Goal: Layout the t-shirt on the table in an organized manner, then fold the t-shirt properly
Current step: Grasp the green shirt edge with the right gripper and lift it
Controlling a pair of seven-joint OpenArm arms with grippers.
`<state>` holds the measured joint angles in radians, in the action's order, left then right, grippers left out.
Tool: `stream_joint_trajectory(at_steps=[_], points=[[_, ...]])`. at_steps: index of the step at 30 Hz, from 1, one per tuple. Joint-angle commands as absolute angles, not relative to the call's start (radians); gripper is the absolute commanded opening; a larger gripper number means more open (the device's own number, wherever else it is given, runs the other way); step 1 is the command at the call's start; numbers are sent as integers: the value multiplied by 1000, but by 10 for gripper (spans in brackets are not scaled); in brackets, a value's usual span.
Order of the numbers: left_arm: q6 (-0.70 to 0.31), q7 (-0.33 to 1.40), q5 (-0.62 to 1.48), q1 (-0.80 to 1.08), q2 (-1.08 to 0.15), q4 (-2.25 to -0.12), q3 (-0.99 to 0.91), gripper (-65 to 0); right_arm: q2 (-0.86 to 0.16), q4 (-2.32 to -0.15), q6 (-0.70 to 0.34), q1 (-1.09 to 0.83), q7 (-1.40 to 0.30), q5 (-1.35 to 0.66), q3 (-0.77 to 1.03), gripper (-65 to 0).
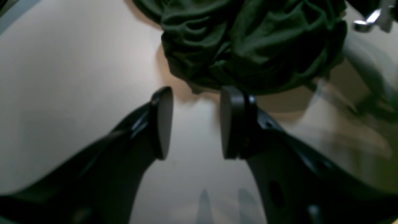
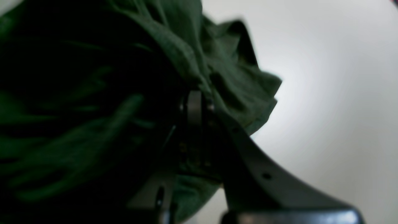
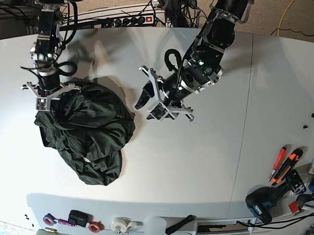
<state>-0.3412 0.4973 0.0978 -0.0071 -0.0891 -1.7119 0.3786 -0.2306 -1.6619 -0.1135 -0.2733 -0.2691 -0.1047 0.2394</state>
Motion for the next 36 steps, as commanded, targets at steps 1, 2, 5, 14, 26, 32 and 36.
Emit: stream_joint_trajectory(at_steps=[1, 2, 5, 14, 26, 32, 36], points=[[-341, 471, 108, -16, -84, -1729, 377, -392, -244, -1718, -116, -287, -247, -112, 244, -650], [-341, 471, 109, -14, -84, -1729, 377, -392, -244, -1758, -116, -310, -256, -112, 244, -650], [-341, 471, 109, -14, -84, -1729, 377, -392, -244, -1878, -116, -378, -309, -102, 244, -650], [-341, 471, 109, -14, -84, -1729, 377, -392, -244, -2160, -136, -579, -491, -60, 244, -650], [-341, 472, 109, -14, -87, -1729, 377, -392, -244, -2356, -305, -775, -788, -126, 243, -650], [-341, 471, 110, -14, -118, -1729, 377, -392, -244, -2356, -564, -779, -826, -428, 227, -650], [-334, 471, 109, -14, -135, -1729, 377, -392, -244, -2356, -615, -755, -756, -482, 167, -650]])
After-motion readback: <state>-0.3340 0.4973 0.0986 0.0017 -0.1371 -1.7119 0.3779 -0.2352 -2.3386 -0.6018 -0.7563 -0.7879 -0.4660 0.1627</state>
